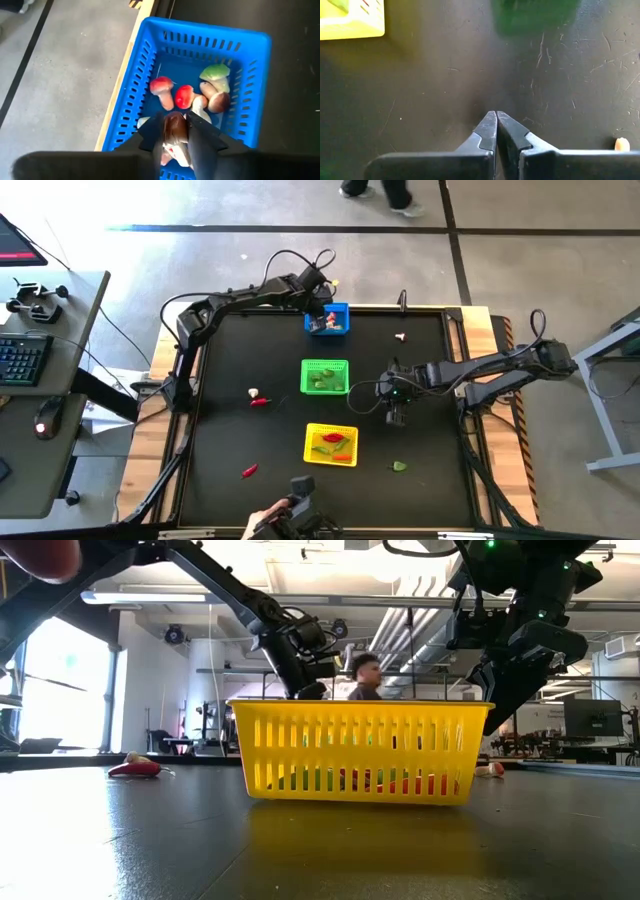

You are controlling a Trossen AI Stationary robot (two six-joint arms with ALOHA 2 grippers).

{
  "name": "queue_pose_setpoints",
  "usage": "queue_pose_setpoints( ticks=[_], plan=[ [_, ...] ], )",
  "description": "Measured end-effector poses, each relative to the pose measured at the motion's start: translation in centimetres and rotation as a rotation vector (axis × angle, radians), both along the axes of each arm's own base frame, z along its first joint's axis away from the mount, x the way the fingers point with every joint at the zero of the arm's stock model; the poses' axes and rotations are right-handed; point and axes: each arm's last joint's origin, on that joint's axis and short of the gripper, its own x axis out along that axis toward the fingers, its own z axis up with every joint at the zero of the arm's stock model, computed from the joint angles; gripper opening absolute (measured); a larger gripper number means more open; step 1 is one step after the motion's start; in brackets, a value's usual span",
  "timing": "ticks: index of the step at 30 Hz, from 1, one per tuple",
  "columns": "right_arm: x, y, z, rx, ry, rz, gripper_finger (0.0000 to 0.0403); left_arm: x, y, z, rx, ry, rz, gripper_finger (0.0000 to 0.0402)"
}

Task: Sort produce into baskets
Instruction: Put the brown mushroom into the blue bin, then put the red chili pepper into the yellow bin

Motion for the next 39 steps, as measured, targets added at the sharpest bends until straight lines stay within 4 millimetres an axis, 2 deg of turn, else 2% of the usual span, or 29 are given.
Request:
queue_pose_setpoints(
  ticks=[6, 10, 13, 19, 23, 30, 35, 39],
  plan=[
    [0.0, 0.0, 0.0, 0.000, 0.000, 0.000, 0.0000, 0.0, 0.0, 0.0, 0.001, -0.002, -0.001, 0.0129],
    [0.0, 0.0, 0.0, 0.000, -0.002, 0.000, 0.0000, 0.1, 0.0, 0.3, 0.011, -0.013, -0.003, 0.0145],
    [0.1, 0.0, 0.1, 0.000, -0.014, 0.000, 0.0000, 0.0, -0.1, 0.8, 0.017, -0.024, -0.005, 0.0116],
    [0.2, -0.1, 0.1, -0.043, -0.029, -0.047, 0.0000, -0.2, -1.9, 1.6, 0.046, -0.111, -0.059, 0.0011],
    [0.5, -0.3, -0.2, -0.063, -0.091, -0.063, 0.0000, -1.3, -3.9, 2.8, 0.083, -0.212, -0.066, 0.0015],
    [0.4, -1.5, -2.6, -0.011, -0.279, -0.080, 0.0000, -4.9, -8.5, 3.8, 0.084, -0.325, -0.063, 0.0002],
    [0.2, -2.3, -3.5, -0.008, -0.447, -0.083, 0.0000, -7.3, -13.0, 4.5, 0.076, -0.398, -0.112, 0.0001],
    [-0.3, -2.4, -3.6, -0.029, -0.446, -0.095, 0.0000, -9.0, -17.4, 5.0, 0.040, -0.409, -0.190, 0.0000]
  ],
)
